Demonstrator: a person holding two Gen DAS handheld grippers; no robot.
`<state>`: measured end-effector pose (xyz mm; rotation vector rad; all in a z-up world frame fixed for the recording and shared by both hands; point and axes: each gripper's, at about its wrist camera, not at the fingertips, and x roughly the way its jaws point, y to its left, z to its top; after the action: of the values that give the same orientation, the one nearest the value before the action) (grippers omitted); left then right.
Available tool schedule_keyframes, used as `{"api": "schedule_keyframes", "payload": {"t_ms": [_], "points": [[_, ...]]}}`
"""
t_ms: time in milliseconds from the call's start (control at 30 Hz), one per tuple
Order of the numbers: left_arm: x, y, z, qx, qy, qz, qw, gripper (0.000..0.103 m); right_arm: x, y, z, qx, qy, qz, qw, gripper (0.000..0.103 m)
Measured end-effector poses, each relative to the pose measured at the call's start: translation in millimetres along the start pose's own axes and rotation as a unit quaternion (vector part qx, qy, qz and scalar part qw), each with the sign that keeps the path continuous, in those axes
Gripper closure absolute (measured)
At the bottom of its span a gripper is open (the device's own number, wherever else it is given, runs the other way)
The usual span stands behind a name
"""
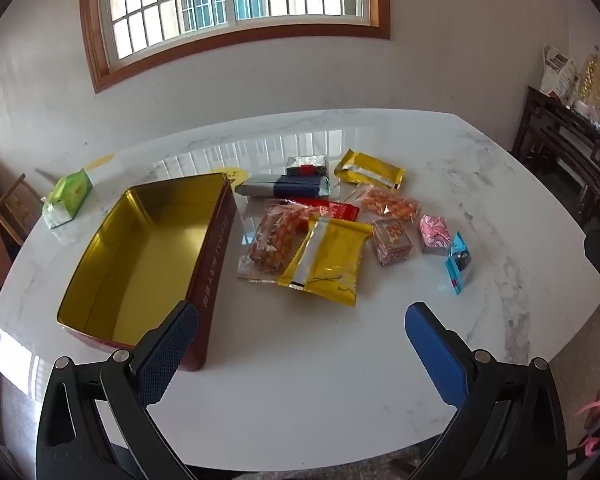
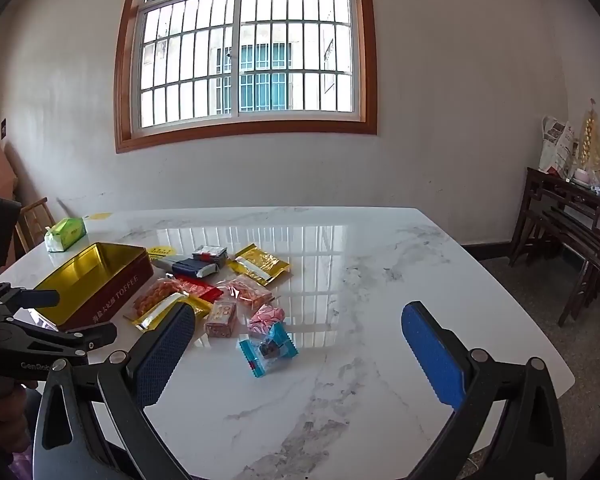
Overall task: Organize snacks
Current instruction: 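Move the left gripper toward the yellow foil pastry bag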
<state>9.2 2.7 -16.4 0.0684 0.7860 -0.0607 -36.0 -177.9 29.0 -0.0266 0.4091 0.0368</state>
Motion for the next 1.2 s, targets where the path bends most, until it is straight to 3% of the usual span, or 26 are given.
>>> {"api": "schedule_keyframes", "payload": {"t_ms": [700,933,1033,1200], "points": [[27,3,2,0.015,0.041,-0.044,0.9981,0.002,19,-11,-15,0.008,0.035,0.005,0.999,0.001],[51,10,18,0.006,0.08,-0.075,0.994,0.002,26,-21,-18,0.015,0.05,0.006,0.999,0.001],[63,7,29,0.019,0.095,-0.103,0.99,0.002,30,-25,-20,0.019,0.056,0.005,0.998,0.001],[85,-2,46,0.046,0.112,-0.107,0.9868,0.002,36,-35,-22,0.029,0.064,0.001,0.998,0.001]]}}
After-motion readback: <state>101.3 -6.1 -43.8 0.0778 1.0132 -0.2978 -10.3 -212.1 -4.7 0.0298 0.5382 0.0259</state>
